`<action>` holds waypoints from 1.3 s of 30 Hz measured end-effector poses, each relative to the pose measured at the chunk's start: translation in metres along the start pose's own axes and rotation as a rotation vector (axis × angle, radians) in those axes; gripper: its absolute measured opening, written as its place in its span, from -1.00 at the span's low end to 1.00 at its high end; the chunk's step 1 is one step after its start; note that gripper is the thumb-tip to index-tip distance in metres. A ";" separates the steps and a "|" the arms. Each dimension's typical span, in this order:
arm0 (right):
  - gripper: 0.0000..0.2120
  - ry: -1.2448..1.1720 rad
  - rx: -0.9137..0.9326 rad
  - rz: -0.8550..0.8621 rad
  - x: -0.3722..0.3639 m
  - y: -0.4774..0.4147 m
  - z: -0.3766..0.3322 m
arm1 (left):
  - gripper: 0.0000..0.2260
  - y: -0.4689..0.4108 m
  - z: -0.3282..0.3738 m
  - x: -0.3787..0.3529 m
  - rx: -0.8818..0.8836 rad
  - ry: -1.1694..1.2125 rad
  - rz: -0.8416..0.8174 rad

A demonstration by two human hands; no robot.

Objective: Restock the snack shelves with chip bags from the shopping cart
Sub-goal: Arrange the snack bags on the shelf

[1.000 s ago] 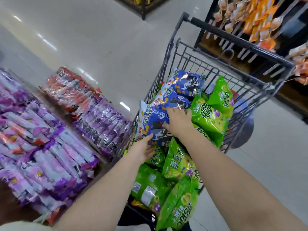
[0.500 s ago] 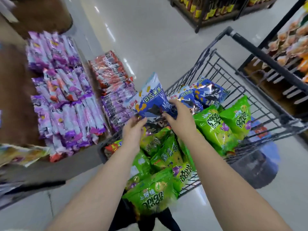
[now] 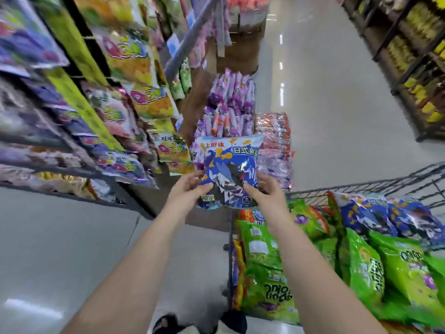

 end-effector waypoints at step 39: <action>-0.63 -0.090 0.426 -0.902 -1.059 0.083 -0.042 | -0.73 0.014 0.210 0.990 -0.513 -0.042 0.862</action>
Point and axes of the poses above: each hand's wrist, its own y-axis away from the middle knuckle, its own x-axis out of the back of the hand, z = x × y, the point moved 8 cm from there along -y, towards the middle knuckle, and after that the axes turned 14 degrees about -y, right-handed, at the moved point
